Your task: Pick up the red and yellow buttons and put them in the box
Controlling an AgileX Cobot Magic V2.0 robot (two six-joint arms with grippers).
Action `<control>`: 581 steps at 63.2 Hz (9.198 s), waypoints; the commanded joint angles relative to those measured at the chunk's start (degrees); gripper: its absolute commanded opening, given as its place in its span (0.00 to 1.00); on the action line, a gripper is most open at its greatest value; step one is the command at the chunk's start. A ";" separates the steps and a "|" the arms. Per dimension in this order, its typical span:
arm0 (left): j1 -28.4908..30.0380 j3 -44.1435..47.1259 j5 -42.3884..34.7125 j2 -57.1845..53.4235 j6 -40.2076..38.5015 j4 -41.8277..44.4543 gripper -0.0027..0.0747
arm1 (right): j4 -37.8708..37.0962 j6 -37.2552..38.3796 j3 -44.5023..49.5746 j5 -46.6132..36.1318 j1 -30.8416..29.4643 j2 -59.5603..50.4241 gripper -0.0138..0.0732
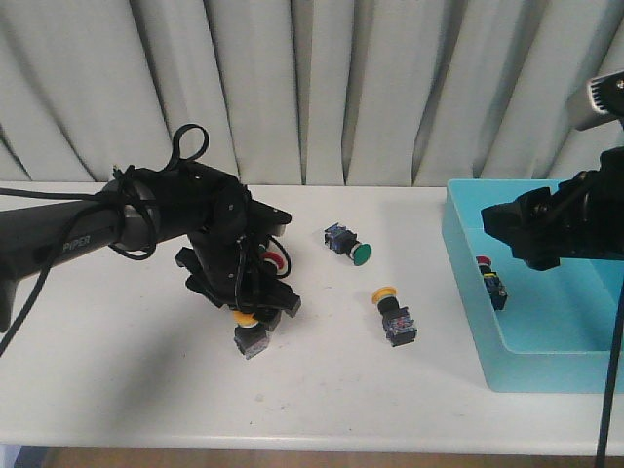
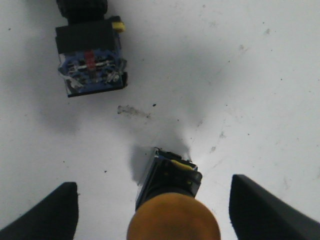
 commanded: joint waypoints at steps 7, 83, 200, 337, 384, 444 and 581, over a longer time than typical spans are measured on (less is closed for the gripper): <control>0.14 -1.52 0.87 -3.23 1.41 -0.63 0.58 | 0.73 0.44 -1.38 -3.72 -0.01 -1.22 0.83; -0.45 -12.38 6.93 -10.76 25.81 -57.45 0.03 | 0.05 -16.36 18.37 -30.86 19.04 -1.17 0.83; -0.21 -13.63 18.71 -11.35 39.71 -54.67 0.73 | -2.52 -14.32 18.37 -33.80 16.88 3.97 0.16; 3.56 -23.69 13.82 -17.60 20.70 -7.68 0.04 | -1.37 0.19 -28.05 -1.48 -19.37 45.61 0.78; 3.56 -23.69 11.95 -17.60 20.76 -10.29 0.04 | 24.67 -15.07 -24.26 5.38 -19.37 5.05 0.33; 3.48 -23.69 11.15 -17.60 20.32 -12.55 0.04 | 33.72 -24.41 10.13 -30.39 -16.98 -16.48 0.15; 25.18 95.53 -54.70 -122.88 5.29 2.41 0.04 | 33.72 -24.41 10.13 -30.46 -16.98 -16.48 0.15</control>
